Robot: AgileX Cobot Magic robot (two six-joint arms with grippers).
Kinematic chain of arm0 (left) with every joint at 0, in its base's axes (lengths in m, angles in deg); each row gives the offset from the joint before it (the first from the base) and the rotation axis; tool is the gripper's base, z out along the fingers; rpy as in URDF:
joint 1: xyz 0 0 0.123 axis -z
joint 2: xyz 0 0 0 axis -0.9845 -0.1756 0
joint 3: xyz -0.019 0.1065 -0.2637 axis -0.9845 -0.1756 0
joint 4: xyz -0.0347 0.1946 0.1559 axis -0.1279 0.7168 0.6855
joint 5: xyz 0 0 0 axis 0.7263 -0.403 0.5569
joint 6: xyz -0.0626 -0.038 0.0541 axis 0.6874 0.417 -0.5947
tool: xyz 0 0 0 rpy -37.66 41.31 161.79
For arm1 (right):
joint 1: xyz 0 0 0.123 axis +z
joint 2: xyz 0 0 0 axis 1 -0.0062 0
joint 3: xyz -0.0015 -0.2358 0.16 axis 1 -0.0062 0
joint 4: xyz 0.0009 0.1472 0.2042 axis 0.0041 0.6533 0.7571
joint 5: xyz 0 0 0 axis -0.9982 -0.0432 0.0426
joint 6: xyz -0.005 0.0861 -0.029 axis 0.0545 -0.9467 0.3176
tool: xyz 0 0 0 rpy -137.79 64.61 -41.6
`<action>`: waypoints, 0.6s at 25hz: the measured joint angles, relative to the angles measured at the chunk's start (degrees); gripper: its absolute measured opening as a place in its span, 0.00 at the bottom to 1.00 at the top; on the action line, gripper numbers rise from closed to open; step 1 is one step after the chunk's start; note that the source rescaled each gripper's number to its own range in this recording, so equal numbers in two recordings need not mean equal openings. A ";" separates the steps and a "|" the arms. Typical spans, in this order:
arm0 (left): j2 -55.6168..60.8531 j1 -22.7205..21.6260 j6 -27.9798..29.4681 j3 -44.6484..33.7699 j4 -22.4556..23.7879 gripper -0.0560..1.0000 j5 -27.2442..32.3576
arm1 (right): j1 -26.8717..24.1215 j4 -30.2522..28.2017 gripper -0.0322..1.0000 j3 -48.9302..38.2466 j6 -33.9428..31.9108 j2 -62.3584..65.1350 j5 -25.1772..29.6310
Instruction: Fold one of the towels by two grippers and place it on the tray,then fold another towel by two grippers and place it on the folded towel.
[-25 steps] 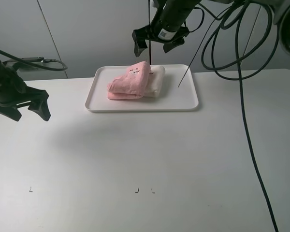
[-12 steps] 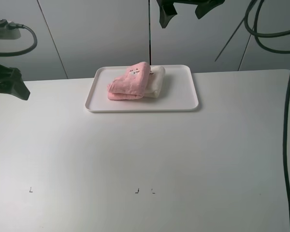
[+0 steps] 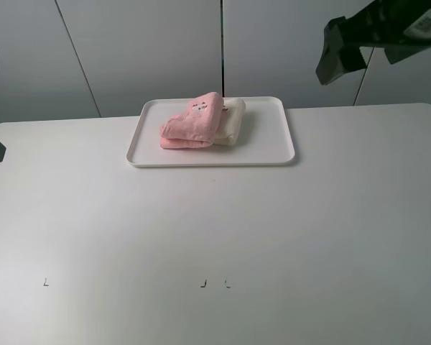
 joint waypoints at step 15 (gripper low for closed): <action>25.21 0.00 2.52 -11.08 0.13 1.00 5.82 | 0.00 0.54 1.00 -22.00 -4.62 35.28 5.95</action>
